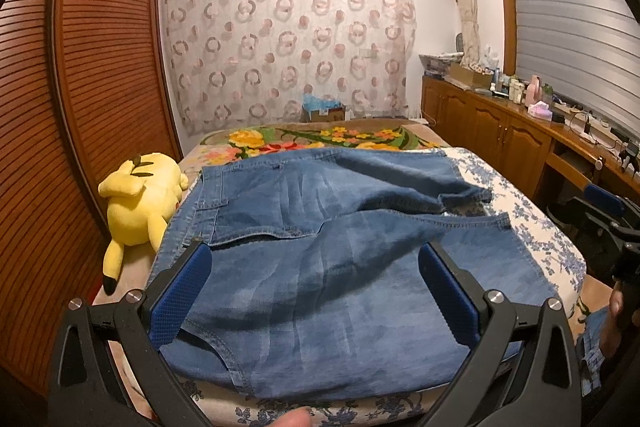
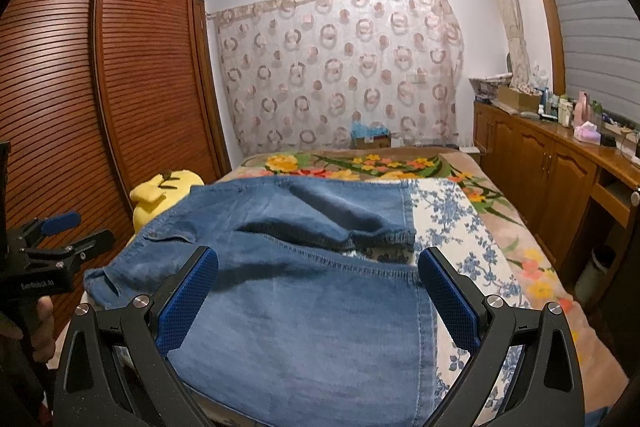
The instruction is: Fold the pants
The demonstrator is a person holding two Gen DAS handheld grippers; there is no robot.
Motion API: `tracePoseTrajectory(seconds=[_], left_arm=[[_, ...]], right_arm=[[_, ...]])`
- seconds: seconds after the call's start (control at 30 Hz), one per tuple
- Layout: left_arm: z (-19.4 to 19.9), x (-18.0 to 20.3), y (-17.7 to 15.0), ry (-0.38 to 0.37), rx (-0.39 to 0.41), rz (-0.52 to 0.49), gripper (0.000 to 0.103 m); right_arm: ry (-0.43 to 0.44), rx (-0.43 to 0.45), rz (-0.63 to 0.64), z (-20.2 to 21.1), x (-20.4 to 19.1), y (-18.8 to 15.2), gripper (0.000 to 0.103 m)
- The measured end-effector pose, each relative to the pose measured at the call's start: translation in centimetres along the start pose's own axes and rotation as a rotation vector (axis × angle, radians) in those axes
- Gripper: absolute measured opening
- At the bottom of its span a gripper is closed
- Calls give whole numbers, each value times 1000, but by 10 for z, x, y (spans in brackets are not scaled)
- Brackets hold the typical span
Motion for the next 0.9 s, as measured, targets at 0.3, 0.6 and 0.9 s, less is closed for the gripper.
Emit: tracePoseTrajectory(seconds=[0.3,0.6,0.9], left_arm=[[-18,-17,-15,7,-40,18,103],[-35,-41,-32,16,-71,44,103],[-37,-83,-51,52,-93,60,103]], right_arm=[[-17,-39,-10,-8,6,0,100],[-25,-92,-10,-14,9,-14,100],[-21,-164,7,-11,8,-22,100]])
Point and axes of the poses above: each gripper's, at about its wrist camera, not at the fingertips, and z roughly against the way its jaws point, x to its right, y to its top, the point moved 7 cm from there along -z, roughly the way its jaws point, and after that the axes turned 2 degrees about x, right-handed, at the moved point
